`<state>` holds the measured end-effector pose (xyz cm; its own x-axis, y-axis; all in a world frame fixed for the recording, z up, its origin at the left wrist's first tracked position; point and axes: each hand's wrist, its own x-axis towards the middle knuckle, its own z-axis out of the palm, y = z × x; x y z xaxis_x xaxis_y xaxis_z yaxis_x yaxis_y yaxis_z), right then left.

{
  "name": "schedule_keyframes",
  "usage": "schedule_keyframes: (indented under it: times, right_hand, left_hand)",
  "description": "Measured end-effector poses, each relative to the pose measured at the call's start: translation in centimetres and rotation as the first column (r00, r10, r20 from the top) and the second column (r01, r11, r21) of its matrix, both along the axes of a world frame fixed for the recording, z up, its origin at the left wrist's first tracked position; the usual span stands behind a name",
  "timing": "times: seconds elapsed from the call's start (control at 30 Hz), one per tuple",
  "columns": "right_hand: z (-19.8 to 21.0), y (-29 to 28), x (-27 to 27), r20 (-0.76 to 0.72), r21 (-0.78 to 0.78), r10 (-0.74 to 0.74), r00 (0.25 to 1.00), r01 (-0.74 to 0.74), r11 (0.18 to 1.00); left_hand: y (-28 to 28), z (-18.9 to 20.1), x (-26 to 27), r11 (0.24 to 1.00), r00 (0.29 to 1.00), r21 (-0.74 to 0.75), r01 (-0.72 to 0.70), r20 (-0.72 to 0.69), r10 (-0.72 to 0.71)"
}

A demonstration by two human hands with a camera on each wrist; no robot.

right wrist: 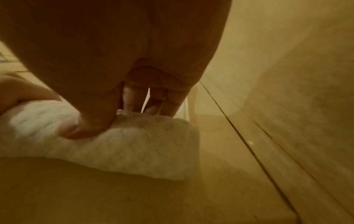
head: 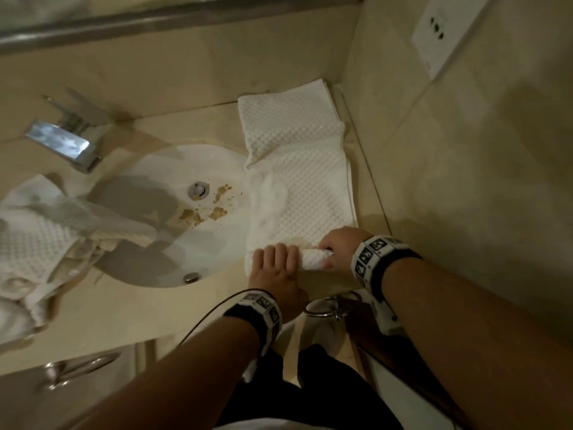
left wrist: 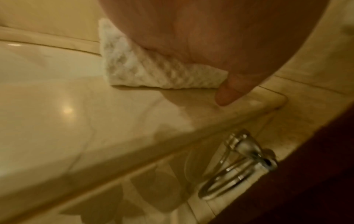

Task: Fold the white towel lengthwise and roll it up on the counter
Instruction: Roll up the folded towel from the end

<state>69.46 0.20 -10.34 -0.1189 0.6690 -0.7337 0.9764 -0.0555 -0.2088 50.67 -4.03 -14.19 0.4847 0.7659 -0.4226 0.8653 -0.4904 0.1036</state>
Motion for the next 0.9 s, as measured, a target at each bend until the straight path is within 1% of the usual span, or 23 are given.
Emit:
schedule_keyframes:
  times: [0.13,0.23,0.27,0.3,0.33,0.37,0.4,0.43,0.53,0.63,0.73,0.83,0.9]
  right_hand:
    - [-0.3,-2.1,0.5,-0.007,-0.111,-0.026,1.000,0.025,0.994]
    - [-0.4,-2.7,0.7,-0.011,-0.088,-0.047,0.999,0.046,0.995]
    - [-0.3,-3.0,0.6,-0.008,-0.037,-0.039,0.999,0.039,0.999]
    - [-0.2,-3.3,0.5,0.010,0.065,0.008,1.000,-0.008,0.998]
    - [-0.2,-3.9,0.1,0.050,0.205,0.076,0.996,-0.085,0.975]
    - [-0.4,-4.8,-0.2,0.104,0.330,0.133,0.986,-0.160,0.930]
    - [-0.7,-5.9,-0.7,0.152,0.398,0.163,0.975,-0.212,0.893]
    - [-1.1,-7.0,-1.2,0.161,0.426,0.166,0.973,-0.221,0.877]
    - [-2.6,-10.0,-2.5,0.124,0.440,0.104,0.987,-0.148,0.886]
    - [-4.0,-10.8,-3.1,0.109,0.439,0.030,0.994,-0.075,0.896]
    - [-4.7,-10.2,-3.2,0.103,0.421,0.015,0.995,-0.057,0.905]
    - [-4.6,-8.4,-2.8,0.112,0.396,0.000,0.994,-0.044,0.917]
    - [-4.3,-7.0,-2.4,0.104,0.359,-0.014,0.994,-0.025,0.933]
  left_hand:
    - [-2.9,-0.2,0.0,1.000,0.996,-0.004,0.027,0.082,-0.027]
    - [-2.6,0.1,-0.1,0.999,0.998,-0.016,0.029,0.062,-0.027]
    - [-2.0,0.2,-0.1,0.999,0.998,-0.017,0.037,0.047,-0.036]
    - [-1.2,0.3,0.0,0.999,0.999,-0.020,0.041,0.035,-0.040]
    - [-0.6,0.4,0.1,0.999,0.999,-0.023,0.038,0.026,-0.037]
    - [-0.1,0.5,0.2,0.999,0.999,-0.031,0.031,0.014,-0.031]
    - [0.2,0.5,0.5,0.999,1.000,-0.036,0.022,0.004,-0.022]
    - [0.3,0.5,0.6,0.999,1.000,-0.036,0.015,0.000,-0.015]
    - [0.2,0.1,0.8,0.999,1.000,-0.040,0.013,-0.012,-0.014]
    - [0.5,0.0,0.8,1.000,0.999,-0.020,0.019,-0.028,-0.019]
    - [0.2,0.2,0.6,0.998,0.998,-0.022,0.054,-0.028,-0.054]
    - [-1.7,0.3,0.0,0.996,0.996,0.001,0.084,-0.014,-0.084]
    - [-2.9,0.1,0.1,0.997,0.997,-0.002,0.073,0.010,-0.073]
